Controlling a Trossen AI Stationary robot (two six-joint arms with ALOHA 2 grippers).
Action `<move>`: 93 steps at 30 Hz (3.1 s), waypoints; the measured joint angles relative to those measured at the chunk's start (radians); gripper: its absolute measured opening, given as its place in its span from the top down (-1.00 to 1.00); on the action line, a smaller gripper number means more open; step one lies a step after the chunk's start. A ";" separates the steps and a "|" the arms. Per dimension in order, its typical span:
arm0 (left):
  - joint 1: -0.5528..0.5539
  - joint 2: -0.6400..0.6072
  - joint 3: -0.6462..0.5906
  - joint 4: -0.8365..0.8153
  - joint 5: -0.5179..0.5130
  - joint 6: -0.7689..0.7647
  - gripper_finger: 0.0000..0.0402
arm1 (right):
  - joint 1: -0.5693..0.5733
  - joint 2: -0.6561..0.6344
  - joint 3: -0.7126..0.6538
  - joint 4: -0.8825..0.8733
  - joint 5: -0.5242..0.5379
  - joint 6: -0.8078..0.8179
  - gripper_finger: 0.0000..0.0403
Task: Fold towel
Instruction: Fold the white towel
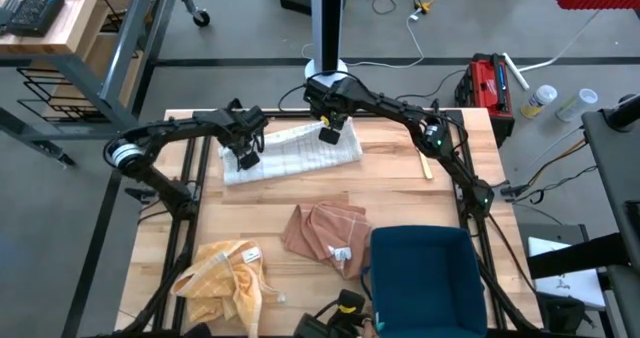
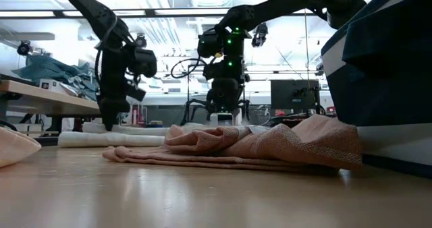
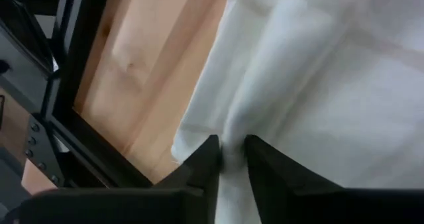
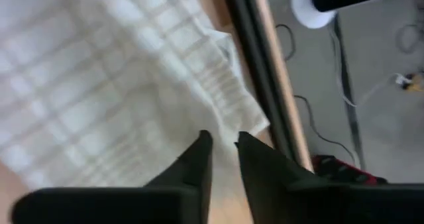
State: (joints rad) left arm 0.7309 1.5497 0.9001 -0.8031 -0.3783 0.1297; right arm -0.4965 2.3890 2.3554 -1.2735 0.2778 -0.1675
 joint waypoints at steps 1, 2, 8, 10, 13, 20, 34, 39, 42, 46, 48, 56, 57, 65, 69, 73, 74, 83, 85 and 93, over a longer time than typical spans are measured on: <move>0.006 0.008 0.000 0.002 -0.001 0.002 0.60 | 0.000 0.000 0.000 0.000 0.018 0.000 0.55; 0.010 0.013 0.000 0.002 -0.003 0.002 0.56 | 0.000 0.000 0.000 0.000 0.034 0.000 0.49; 0.030 -0.010 0.000 0.021 -0.006 -0.026 0.37 | 0.000 -0.001 0.000 -0.013 0.019 0.013 0.28; 0.038 -0.030 0.000 0.021 -0.007 -0.017 0.34 | 0.002 -0.001 0.000 -0.024 -0.053 0.014 0.25; 0.046 -0.065 0.000 0.022 -0.009 0.003 0.30 | 0.007 -0.002 -0.002 -0.053 -0.194 0.028 0.25; 0.091 -0.167 0.001 0.015 -0.009 0.068 0.22 | 0.028 -0.003 -0.002 -0.109 -0.245 0.026 0.35; -0.021 -0.178 -0.128 0.061 0.375 -0.123 0.45 | 0.052 -0.002 -0.030 -0.163 -0.321 0.038 0.73; -0.093 -0.108 -0.103 0.070 0.392 -0.115 0.54 | 0.063 0.001 -0.079 -0.141 -0.350 0.044 0.88; -0.121 -0.055 -0.088 0.077 0.421 -0.118 0.59 | 0.065 0.001 -0.118 -0.097 -0.350 0.070 0.95; -0.151 0.023 -0.087 0.071 0.441 -0.123 0.62 | 0.067 0.002 -0.158 -0.064 -0.357 0.100 0.99; -0.162 0.056 -0.084 0.063 0.448 -0.120 0.62 | 0.069 0.002 -0.173 -0.058 -0.357 0.122 0.99; -0.205 0.069 -0.044 0.021 0.501 -0.041 0.62 | 0.083 0.002 -0.249 -0.029 -0.371 0.135 0.99; -0.212 0.059 -0.038 0.005 0.502 -0.034 0.62 | 0.084 0.002 -0.261 -0.027 -0.385 0.142 0.99; -0.218 -0.026 0.004 -0.057 0.384 -0.014 0.62 | 0.112 0.002 -0.309 -0.132 -0.488 0.099 1.00; -0.218 -0.032 0.008 -0.008 0.157 -0.014 0.62 | 0.132 -0.010 -0.296 -0.136 -0.488 0.072 1.00; -0.199 -0.026 0.006 0.067 0.025 0.014 0.62 | 0.148 -0.031 -0.232 -0.123 -0.457 0.104 1.00; -0.191 -0.022 0.005 0.084 0.015 0.016 0.62 | 0.153 -0.033 -0.215 -0.118 -0.430 0.109 1.00; -0.114 0.043 0.001 0.105 -0.029 -0.054 0.63 | 0.171 -0.023 -0.172 0.129 -0.300 0.236 1.00; -0.101 0.063 0.000 0.088 0.007 -0.061 0.63 | 0.171 -0.010 -0.172 0.153 -0.305 0.281 1.00; -0.099 0.130 -0.004 0.075 0.028 -0.052 0.63 | 0.171 0.074 -0.174 0.171 -0.311 0.357 1.00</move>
State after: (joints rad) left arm 0.6319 1.6799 0.8959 -0.7284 -0.3508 0.0777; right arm -0.3259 2.4629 2.1818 -1.1028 -0.0337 0.1895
